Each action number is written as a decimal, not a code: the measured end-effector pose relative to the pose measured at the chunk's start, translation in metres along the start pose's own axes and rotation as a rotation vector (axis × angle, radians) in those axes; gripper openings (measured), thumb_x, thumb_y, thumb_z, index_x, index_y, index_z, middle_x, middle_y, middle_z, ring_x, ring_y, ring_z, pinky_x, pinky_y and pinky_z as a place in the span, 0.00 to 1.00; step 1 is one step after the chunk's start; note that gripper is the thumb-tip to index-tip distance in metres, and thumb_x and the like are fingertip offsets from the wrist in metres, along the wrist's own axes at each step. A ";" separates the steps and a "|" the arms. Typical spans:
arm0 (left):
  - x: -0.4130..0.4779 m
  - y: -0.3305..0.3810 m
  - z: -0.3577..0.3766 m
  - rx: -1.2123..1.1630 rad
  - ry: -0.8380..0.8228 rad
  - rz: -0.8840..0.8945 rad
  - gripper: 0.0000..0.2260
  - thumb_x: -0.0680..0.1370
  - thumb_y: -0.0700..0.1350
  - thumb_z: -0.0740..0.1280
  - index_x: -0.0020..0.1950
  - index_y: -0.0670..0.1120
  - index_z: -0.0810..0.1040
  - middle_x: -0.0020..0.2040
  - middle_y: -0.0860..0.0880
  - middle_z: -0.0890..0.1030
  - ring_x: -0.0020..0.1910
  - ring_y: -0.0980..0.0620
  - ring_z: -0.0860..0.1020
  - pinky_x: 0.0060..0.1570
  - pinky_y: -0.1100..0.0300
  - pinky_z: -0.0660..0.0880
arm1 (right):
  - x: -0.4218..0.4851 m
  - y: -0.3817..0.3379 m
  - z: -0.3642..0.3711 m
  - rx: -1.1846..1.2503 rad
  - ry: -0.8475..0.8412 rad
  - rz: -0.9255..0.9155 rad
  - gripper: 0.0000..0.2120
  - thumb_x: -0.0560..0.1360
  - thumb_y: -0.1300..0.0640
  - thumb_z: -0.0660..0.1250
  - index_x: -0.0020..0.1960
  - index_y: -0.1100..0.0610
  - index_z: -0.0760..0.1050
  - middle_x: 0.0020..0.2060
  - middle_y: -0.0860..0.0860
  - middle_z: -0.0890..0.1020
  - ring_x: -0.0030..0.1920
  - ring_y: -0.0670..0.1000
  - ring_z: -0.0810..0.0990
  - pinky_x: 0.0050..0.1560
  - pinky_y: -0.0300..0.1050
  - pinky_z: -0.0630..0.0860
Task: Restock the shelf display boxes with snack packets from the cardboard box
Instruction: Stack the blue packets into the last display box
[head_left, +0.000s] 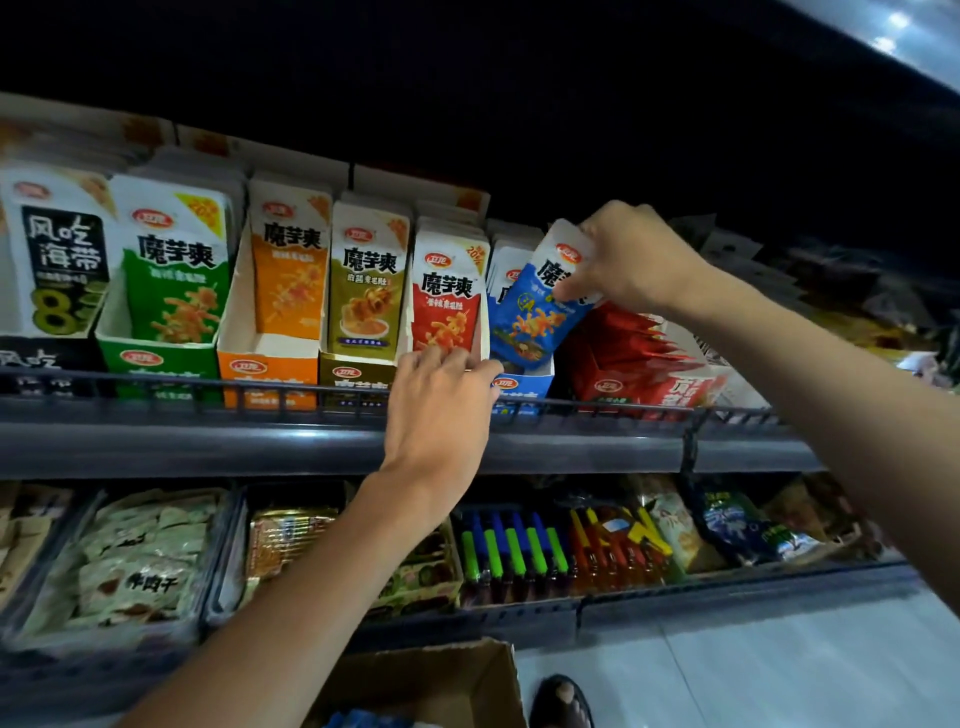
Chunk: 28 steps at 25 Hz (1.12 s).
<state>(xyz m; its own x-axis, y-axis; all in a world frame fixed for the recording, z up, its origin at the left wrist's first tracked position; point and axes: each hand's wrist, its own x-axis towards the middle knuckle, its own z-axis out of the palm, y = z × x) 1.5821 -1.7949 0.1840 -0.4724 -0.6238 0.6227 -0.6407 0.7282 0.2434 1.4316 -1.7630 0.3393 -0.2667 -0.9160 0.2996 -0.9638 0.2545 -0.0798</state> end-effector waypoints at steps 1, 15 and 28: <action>0.000 0.000 0.000 -0.005 -0.006 -0.001 0.11 0.79 0.49 0.65 0.59 0.50 0.81 0.50 0.47 0.83 0.49 0.45 0.78 0.52 0.51 0.69 | 0.006 -0.002 0.004 -0.041 -0.044 -0.035 0.14 0.68 0.56 0.78 0.46 0.63 0.78 0.42 0.56 0.79 0.47 0.54 0.78 0.42 0.44 0.70; -0.001 -0.001 0.005 0.015 0.007 -0.012 0.14 0.78 0.52 0.66 0.62 0.53 0.79 0.51 0.49 0.83 0.50 0.48 0.77 0.52 0.54 0.67 | -0.001 0.000 0.076 -0.310 0.321 -0.215 0.31 0.68 0.61 0.76 0.67 0.57 0.69 0.59 0.57 0.76 0.58 0.60 0.76 0.56 0.53 0.72; -0.001 -0.002 0.005 0.005 -0.021 0.003 0.15 0.77 0.50 0.67 0.63 0.51 0.79 0.53 0.49 0.82 0.52 0.47 0.77 0.55 0.52 0.67 | -0.002 0.002 0.102 -0.217 0.278 -0.185 0.51 0.60 0.58 0.82 0.75 0.60 0.60 0.67 0.60 0.69 0.68 0.60 0.67 0.73 0.56 0.64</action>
<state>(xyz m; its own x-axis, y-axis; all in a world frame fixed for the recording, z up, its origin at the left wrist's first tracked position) 1.5806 -1.7967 0.1788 -0.4873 -0.6273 0.6075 -0.6423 0.7288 0.2372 1.4303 -1.7920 0.2412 -0.0489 -0.8414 0.5383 -0.9645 0.1798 0.1935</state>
